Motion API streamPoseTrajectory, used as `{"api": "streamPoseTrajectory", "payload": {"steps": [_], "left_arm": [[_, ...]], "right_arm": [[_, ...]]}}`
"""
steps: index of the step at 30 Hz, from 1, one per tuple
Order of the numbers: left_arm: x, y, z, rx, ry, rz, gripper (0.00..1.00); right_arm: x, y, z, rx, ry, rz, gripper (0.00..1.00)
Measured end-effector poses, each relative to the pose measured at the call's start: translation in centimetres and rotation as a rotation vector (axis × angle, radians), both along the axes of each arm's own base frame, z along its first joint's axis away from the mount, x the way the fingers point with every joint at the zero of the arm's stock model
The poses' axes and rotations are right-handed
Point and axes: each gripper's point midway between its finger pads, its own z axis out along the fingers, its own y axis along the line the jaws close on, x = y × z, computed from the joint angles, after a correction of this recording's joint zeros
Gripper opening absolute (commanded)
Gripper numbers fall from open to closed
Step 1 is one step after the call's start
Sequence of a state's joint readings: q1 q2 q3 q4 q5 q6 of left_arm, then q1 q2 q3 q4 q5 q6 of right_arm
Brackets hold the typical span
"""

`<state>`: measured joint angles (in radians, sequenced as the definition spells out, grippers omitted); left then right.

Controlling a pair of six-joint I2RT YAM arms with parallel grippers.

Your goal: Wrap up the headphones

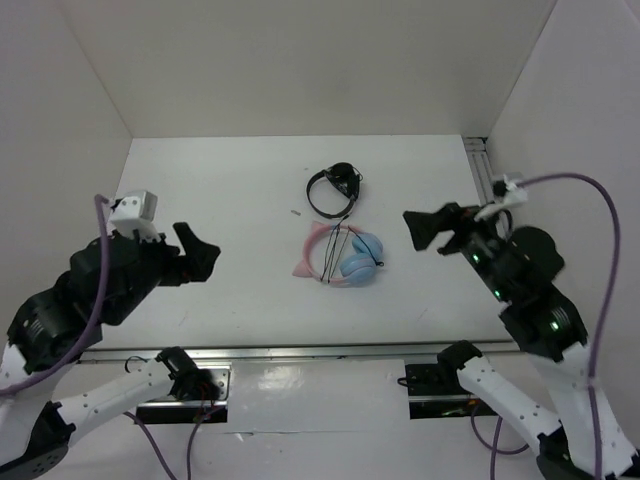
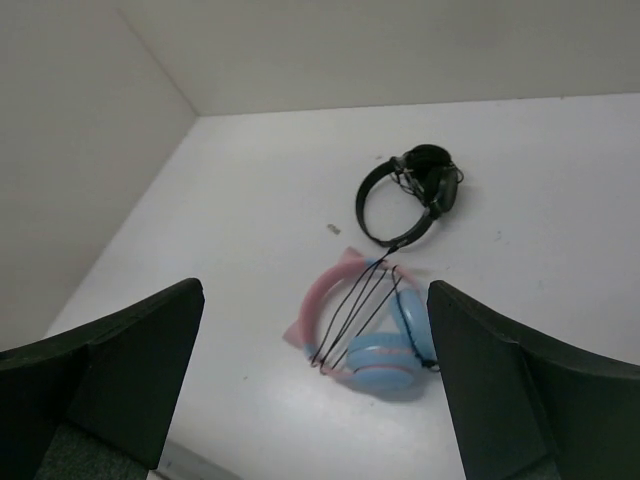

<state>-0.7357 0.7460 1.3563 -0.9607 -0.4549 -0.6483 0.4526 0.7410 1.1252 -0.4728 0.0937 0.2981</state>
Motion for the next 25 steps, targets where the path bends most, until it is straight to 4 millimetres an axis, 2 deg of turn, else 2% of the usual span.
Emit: {"api": "streamPoseTrajectory", "payload": {"steps": [3, 5, 7, 8, 10, 13, 19, 25], "left_arm": [[-2.7, 2.1, -0.2, 0.012, 0.008, -0.020, 0.99], [-4.3, 3.3, -0.2, 0.005, 0.007, -0.027, 0.99], [-5.6, 4.2, -0.5, -0.010, 0.007, -0.034, 0.99], [-6.1, 4.6, -0.8, -0.024, 0.009, -0.033, 0.99], [-7.1, 5.3, -1.4, -0.040, 0.010, -0.031, 0.99], [-8.1, 6.0, -2.8, -0.061, 0.023, -0.011, 0.99], [-9.1, 6.9, -5.4, -0.034, 0.077, 0.028, 0.99], [-9.8, 7.5, -5.6, -0.037, 0.078, 0.038, 0.99]], "right_arm": [[-5.7, -1.7, 1.8, 0.080, -0.036, 0.042, 1.00], [-8.4, -2.9, 2.6, 0.091, -0.044, 0.043, 1.00], [-9.9, -4.1, 2.7, 0.077, -0.028, 0.022, 1.00], [-11.0, -4.8, 3.5, 0.077, -0.041, 0.007, 1.00], [-12.3, -5.7, 3.9, 0.063, -0.040, -0.008, 1.00], [-13.3, -6.1, 3.0, 0.026, -0.012, -0.004, 1.00], [-13.0, -6.1, -1.3, -0.051, 0.120, -0.005, 1.00], [-13.2, -6.4, -1.7, -0.074, 0.132, -0.007, 1.00]]}}
